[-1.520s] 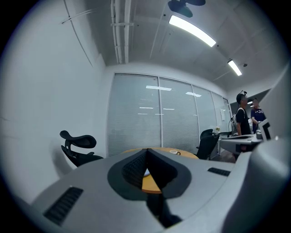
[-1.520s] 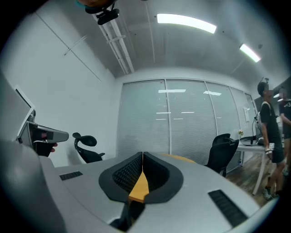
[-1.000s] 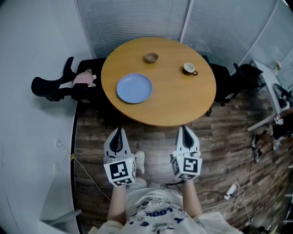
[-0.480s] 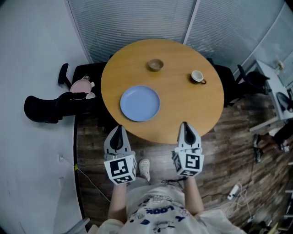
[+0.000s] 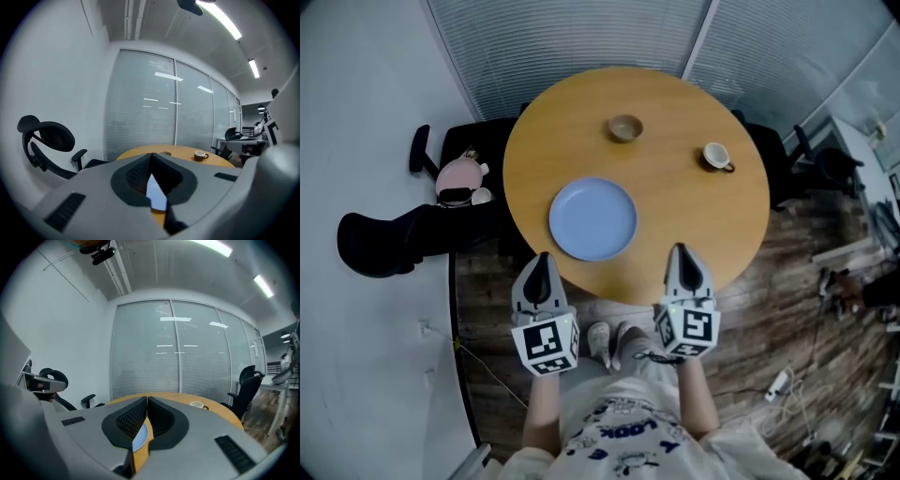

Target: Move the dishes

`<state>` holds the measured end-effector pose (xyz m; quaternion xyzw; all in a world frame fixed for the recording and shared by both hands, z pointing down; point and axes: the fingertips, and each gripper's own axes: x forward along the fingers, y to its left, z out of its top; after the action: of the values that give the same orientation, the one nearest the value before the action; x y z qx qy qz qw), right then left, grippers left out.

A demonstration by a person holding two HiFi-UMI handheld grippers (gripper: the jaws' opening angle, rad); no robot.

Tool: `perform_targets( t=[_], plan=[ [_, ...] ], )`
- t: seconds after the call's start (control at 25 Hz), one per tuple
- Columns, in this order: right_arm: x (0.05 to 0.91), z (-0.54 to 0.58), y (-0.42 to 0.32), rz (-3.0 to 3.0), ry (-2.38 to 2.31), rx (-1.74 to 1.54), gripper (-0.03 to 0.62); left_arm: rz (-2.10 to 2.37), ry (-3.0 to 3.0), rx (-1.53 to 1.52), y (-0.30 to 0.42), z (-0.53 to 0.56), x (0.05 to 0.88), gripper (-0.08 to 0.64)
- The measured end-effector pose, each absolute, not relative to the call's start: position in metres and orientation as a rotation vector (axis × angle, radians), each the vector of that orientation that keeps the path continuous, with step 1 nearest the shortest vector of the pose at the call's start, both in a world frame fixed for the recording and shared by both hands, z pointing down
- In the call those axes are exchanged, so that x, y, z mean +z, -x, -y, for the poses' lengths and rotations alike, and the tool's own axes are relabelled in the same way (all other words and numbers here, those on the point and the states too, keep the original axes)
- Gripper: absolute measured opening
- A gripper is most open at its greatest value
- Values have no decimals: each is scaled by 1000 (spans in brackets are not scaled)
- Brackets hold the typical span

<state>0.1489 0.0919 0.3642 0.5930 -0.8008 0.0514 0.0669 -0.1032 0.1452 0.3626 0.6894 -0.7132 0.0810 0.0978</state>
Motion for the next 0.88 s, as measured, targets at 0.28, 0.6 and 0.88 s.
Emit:
perform_targets(
  t=[0.28,0.6,0.88],
  plan=[
    [375,-55,-144,2410,-1755,178,5,2108,-1993,253,108,-117,375,2],
    [401,-6,-135,2402,-1662,236,6,2115,-1870,294,117,-89,400,3],
    [435,26,-119,2397,-1519,330,6,2122,-1719,339,126,-71,428,2]
  ],
)
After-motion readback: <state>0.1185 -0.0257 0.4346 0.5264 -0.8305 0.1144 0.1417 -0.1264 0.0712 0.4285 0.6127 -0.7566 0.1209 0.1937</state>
